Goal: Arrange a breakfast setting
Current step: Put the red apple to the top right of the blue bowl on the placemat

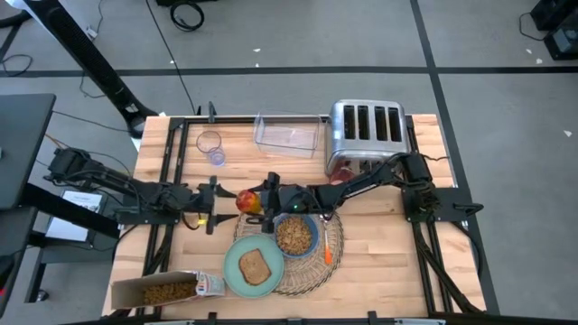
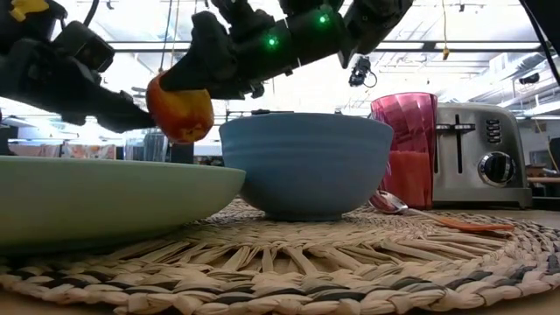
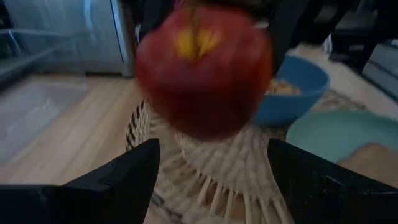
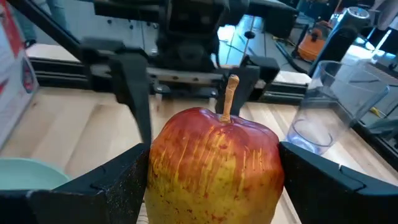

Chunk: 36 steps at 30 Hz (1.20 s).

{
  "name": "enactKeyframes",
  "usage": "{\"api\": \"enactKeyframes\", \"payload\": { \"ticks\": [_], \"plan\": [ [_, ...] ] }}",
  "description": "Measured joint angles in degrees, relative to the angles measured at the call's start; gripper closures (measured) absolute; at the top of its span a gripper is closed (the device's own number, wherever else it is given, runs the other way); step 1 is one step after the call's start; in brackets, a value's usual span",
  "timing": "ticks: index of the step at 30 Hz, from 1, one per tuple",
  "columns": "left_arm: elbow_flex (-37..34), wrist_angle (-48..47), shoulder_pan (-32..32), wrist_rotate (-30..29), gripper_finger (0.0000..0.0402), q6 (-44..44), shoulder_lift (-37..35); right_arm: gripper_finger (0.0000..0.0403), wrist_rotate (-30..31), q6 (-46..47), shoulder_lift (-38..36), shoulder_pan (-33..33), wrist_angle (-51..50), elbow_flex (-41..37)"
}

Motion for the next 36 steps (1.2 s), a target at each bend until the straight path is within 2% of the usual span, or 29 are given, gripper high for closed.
{"api": "enactKeyframes", "payload": {
  "ticks": [17, 26, 36],
  "plan": [
    [0.0, 22.8, 1.9, 0.1, 0.0097, -0.3, 8.6, 0.0076, -1.0, -2.7, -0.2, -0.1, 7.6, 2.5],
    [1.1, 23.4, 1.7, 0.1, 0.0097, -1.8, 11.8, 0.0076, -0.9, -2.5, 0.0, -0.1, 7.6, 2.4],
    [1.2, 23.6, 1.8, -0.1, 0.0103, -1.9, 11.7, 0.0076, -1.0, -2.5, 0.0, -0.1, 7.4, 2.4]
  ]
}}
